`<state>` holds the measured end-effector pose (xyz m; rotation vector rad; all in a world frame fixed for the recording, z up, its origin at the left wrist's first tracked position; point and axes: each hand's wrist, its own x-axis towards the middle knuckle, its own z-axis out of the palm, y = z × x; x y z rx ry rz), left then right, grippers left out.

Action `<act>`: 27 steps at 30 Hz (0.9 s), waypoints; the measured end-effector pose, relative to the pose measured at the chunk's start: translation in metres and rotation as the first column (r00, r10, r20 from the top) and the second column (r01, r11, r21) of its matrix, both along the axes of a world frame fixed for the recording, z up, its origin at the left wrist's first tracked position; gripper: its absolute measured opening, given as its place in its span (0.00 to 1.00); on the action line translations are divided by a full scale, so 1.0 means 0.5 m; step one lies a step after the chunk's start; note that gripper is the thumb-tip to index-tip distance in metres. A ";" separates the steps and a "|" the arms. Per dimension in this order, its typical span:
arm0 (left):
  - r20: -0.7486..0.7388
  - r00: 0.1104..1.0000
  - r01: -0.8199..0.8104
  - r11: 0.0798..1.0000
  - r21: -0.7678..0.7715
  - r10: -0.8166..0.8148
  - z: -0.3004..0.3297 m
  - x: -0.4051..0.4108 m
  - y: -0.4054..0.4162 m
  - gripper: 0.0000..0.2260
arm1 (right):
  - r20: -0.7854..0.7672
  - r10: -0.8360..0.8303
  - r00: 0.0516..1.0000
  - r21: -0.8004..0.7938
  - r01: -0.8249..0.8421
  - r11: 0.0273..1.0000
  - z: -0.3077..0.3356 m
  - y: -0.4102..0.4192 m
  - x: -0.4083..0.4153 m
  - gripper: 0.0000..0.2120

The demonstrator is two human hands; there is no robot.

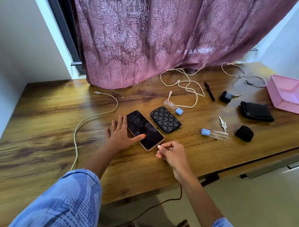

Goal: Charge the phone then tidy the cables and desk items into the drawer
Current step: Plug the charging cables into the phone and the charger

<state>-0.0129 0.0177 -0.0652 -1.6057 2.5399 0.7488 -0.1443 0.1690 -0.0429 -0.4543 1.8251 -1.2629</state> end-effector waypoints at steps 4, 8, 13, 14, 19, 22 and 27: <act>0.031 0.999 0.027 0.999 -0.035 -0.026 -0.001 0.001 -0.005 0.51 | 0.027 -0.013 1.000 -0.013 0.014 1.000 -0.005 0.002 0.008 0.04; 0.042 0.997 0.068 0.996 -0.054 -0.066 0.004 0.002 -0.014 0.51 | 0.047 -0.037 0.998 -0.036 0.038 0.999 -0.006 0.005 0.017 0.03; 0.042 0.995 0.088 0.994 -0.057 -0.086 -0.001 0.003 -0.017 0.50 | 0.039 -0.090 0.995 -0.047 0.091 0.995 -0.008 0.006 0.028 0.03; 0.041 0.995 0.091 0.994 -0.057 -0.089 -0.002 0.004 -0.017 0.50 | 0.036 -0.100 0.994 -0.051 0.101 0.994 -0.009 0.006 0.030 0.03; 0.038 0.995 0.096 0.993 -0.066 -0.094 -0.004 0.004 -0.016 0.50 | 0.036 -0.152 0.988 -0.066 0.154 0.986 -0.013 0.005 0.040 0.02; 0.036 0.995 0.095 0.992 -0.082 -0.093 -0.005 0.006 -0.016 0.50 | 0.042 -0.169 0.985 -0.070 0.172 0.983 -0.011 0.005 0.046 0.03; 0.035 0.995 0.100 0.991 -0.090 -0.097 -0.002 0.006 -0.015 0.49 | 0.008 -0.165 0.986 -0.063 0.165 0.984 -0.007 0.003 0.049 0.03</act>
